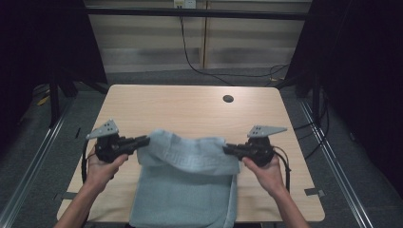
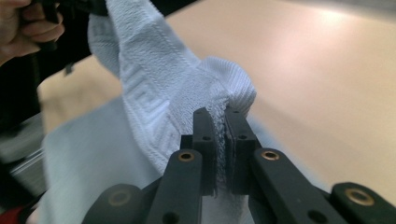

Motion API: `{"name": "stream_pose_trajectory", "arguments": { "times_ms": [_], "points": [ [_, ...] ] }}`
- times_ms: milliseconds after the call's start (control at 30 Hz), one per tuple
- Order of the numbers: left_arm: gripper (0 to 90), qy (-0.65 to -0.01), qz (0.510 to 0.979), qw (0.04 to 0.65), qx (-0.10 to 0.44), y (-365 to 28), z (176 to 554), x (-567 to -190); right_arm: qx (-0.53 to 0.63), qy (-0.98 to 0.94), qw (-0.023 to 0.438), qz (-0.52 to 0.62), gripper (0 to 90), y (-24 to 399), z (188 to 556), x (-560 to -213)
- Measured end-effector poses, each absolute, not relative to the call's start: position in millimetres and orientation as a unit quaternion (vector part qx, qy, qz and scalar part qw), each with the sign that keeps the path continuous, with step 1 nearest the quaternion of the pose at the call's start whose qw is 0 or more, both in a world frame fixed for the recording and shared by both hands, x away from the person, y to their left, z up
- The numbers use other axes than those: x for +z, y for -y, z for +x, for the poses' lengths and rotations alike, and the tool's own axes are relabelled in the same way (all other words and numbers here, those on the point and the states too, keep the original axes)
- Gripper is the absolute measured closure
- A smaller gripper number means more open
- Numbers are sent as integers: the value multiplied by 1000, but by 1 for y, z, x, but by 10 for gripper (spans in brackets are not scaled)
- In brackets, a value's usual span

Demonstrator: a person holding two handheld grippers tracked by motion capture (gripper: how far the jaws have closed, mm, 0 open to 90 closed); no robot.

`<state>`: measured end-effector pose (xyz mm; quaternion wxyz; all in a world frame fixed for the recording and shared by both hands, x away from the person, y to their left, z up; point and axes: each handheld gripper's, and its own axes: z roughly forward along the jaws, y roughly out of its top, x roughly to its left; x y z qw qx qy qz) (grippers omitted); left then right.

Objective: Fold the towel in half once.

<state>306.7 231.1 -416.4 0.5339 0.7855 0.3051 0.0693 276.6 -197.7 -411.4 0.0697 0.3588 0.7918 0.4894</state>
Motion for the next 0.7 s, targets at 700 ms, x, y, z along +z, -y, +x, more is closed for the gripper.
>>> {"name": "stream_pose_trajectory", "arguments": {
  "times_ms": [700],
  "points": [
    [857, -298, 861, 409, 49, -179, 316, -500, 377, -823, 31, 423, 852, 202, 285, -495]
  ]
}}
